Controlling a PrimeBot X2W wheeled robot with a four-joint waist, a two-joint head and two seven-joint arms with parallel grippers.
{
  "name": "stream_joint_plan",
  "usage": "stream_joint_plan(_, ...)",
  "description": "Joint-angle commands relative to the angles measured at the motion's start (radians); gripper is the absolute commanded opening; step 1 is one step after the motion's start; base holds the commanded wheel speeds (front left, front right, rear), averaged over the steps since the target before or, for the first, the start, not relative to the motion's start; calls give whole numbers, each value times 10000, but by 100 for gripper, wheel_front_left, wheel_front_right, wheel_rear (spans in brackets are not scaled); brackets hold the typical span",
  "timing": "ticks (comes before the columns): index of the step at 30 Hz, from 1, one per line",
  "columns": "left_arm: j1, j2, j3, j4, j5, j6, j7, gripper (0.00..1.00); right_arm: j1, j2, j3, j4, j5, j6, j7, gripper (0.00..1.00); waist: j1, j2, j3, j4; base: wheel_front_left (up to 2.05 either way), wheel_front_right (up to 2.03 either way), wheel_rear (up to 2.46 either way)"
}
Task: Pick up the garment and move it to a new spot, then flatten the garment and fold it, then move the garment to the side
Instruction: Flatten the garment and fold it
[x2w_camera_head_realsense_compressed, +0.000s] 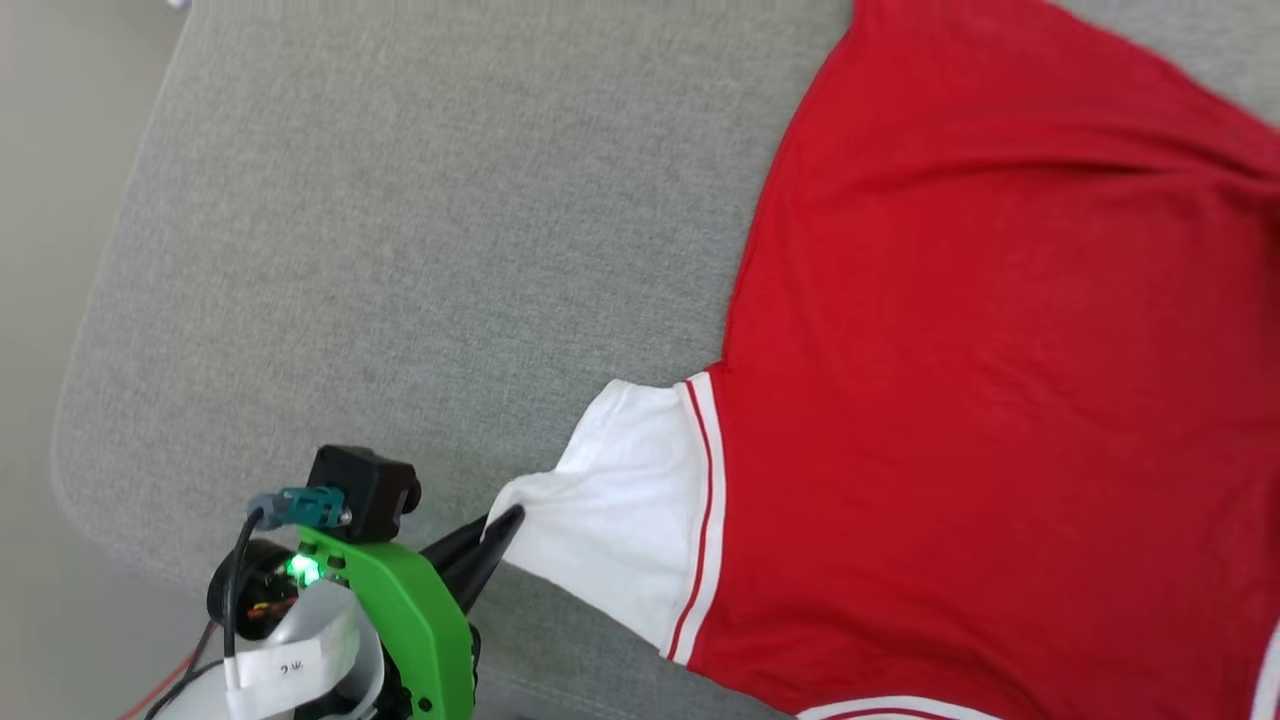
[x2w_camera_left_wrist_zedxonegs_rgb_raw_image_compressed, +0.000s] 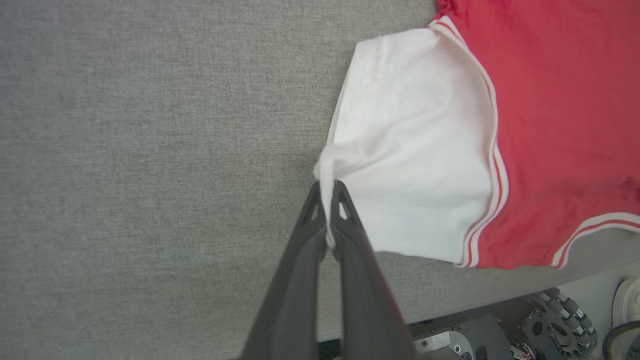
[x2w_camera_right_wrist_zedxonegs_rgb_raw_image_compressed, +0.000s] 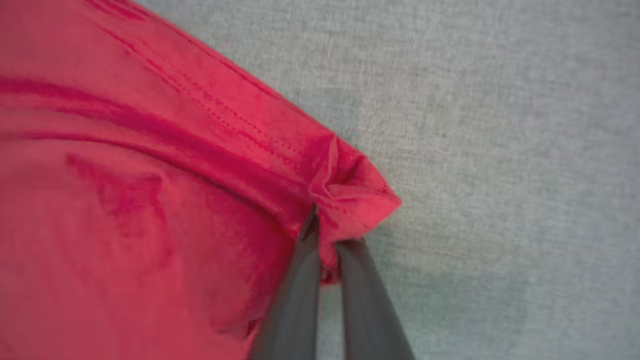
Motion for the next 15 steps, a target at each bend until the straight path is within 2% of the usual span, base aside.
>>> stream_joint_plan(1, 180, 34, 22, 89, -91, 63, -32, 0, 803, 97, 70, 5, 132, -7, 7, 0, 0, 111, -1097, -891, 0, 0, 0)
stream_joint_plan(6, 476, -101, -70, 340, -263, 130, -86, 0, 2406, 203, -60, -646, 599, -7, -69, 0, 0, 111, -1946, -1296, 0, 0, 0)
stream_joint_plan(10, 576, -9, -205, 540, 74, 259, -130, 0, 3687, 485, -367, -1484, 1128, -7, -48, 0, 0, 111, -2439, -1555, 0, 0, 0)
stream_joint_plan(15, 831, -243, -312, 660, 24, 426, -266, 0, 5084, 912, -855, -2582, 1428, -7, -24, 0, 0, 111, -2930, -1825, 0, 0, 0)
